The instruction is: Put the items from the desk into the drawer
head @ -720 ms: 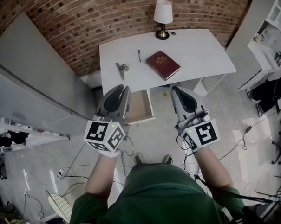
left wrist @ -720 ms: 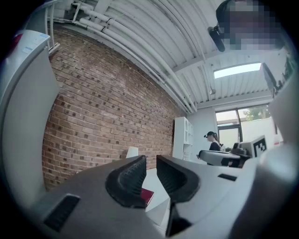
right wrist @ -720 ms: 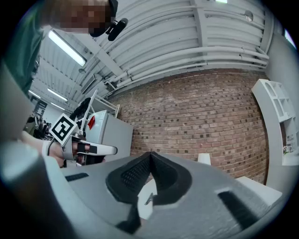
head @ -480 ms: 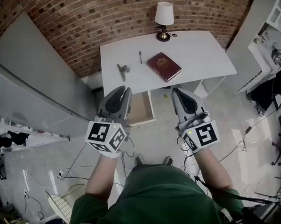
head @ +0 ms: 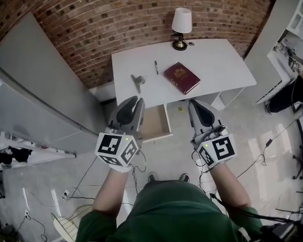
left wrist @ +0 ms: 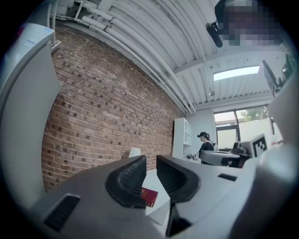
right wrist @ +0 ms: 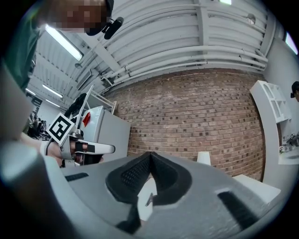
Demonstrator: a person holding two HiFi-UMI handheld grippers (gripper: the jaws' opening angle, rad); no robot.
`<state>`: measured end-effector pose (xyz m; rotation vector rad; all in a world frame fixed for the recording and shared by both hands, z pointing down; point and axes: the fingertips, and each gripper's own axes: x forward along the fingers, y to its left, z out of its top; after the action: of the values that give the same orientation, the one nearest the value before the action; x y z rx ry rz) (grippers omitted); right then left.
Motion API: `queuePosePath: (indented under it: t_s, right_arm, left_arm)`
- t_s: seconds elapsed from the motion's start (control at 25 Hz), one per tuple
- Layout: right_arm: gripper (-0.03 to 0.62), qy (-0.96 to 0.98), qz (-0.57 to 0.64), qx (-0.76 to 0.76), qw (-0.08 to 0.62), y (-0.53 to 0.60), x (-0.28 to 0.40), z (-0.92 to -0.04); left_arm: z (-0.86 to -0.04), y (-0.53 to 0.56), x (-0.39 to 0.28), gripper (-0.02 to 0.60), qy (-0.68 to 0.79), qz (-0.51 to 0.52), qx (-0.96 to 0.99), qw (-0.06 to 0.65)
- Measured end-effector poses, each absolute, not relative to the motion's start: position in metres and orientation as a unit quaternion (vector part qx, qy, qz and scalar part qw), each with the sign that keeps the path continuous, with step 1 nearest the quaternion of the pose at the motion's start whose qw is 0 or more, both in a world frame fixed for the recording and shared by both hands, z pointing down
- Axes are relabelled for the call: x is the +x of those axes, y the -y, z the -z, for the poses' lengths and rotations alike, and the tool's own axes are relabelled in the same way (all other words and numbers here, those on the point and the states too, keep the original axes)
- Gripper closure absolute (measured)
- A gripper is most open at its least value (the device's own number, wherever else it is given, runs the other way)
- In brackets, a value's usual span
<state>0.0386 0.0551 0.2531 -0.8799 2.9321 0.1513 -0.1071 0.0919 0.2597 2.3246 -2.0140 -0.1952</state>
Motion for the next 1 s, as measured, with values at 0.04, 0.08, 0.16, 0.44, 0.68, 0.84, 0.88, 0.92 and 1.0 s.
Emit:
queuePosePath:
  t_s: [0.04,0.08,0.16,0.44,0.68,0.84,0.88,0.92,1.0]
  right_arm:
    - [0.591,-0.955,-0.05,-0.29,0.038,-0.056,0.034,-0.253]
    - [0.591,-0.954,-0.05,-0.293,0.037,-0.057,0.03,-0.253]
    - [0.591,-0.953,-0.05,-0.298,0.034,-0.059,0.021,-0.253]
    - [0.591,-0.945,-0.05,-0.321,0.024,-0.069,-0.008,-0.253]
    - [0.591,-0.94,-0.052,-0.338,0.01,-0.071,-0.018,-0.254]
    - [0.591,-0.939,-0.05,-0.341,0.003,-0.066,-0.017,-0.262]
    - [0.591,-0.939,-0.048,-0.341,0.003,-0.062,-0.016,-0.264]
    - [0.591,-0.939,-0.045,-0.341,0.005,-0.059,-0.016,-0.267]
    - [0.591,-0.94,-0.04,-0.339,0.011,-0.051,-0.017,-0.27]
  left_arm:
    - [-0.26,-0.092,-0.112,0.52,0.651,0.064,0.755,0.03]
    - [-0.261,-0.093,-0.116,0.52,0.649,0.063,0.757,0.03]
    - [-0.263,-0.094,-0.124,0.52,0.643,0.057,0.764,0.026]
    - [-0.26,-0.101,-0.148,0.52,0.621,0.048,0.782,0.008]
    - [-0.266,-0.1,-0.163,0.52,0.612,0.05,0.79,0.01]
    - [-0.272,-0.089,-0.163,0.52,0.61,0.052,0.791,0.015]
    - [-0.274,-0.086,-0.162,0.52,0.609,0.052,0.791,0.016]
    - [-0.275,-0.084,-0.161,0.52,0.608,0.051,0.792,0.017]
    - [-0.277,-0.078,-0.159,0.52,0.607,0.046,0.793,0.016]
